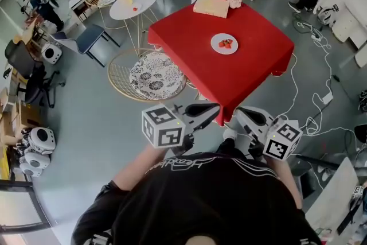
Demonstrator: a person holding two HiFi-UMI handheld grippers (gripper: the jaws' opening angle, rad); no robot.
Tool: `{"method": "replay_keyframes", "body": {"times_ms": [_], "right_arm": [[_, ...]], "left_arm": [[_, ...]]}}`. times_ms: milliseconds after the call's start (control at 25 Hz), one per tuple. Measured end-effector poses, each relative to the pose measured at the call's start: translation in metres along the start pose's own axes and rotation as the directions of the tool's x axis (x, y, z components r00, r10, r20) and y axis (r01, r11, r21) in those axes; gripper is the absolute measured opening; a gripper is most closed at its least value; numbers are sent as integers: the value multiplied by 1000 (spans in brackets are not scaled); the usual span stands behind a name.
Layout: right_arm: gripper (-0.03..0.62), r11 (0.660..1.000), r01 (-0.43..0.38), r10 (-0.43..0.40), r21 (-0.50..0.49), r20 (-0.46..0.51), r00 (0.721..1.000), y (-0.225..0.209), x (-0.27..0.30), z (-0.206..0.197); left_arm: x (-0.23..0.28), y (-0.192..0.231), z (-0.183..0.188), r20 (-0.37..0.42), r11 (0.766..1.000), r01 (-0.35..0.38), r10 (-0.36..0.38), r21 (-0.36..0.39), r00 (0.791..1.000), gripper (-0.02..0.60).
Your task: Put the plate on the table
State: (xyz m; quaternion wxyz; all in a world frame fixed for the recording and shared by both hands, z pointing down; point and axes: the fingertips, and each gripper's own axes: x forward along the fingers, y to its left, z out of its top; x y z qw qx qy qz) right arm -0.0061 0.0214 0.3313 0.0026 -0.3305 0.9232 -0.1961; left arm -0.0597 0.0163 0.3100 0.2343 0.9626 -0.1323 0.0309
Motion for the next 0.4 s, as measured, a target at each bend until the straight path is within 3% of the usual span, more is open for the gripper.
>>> {"method": "replay_keyframes", "body": {"times_ms": [400], "right_arm": [[6, 1000, 19, -19, 12, -3, 1000, -11, -6, -2]], "left_arm": [[13, 3, -4, -5, 1000, 12, -12, -21, 1000, 8]]}}
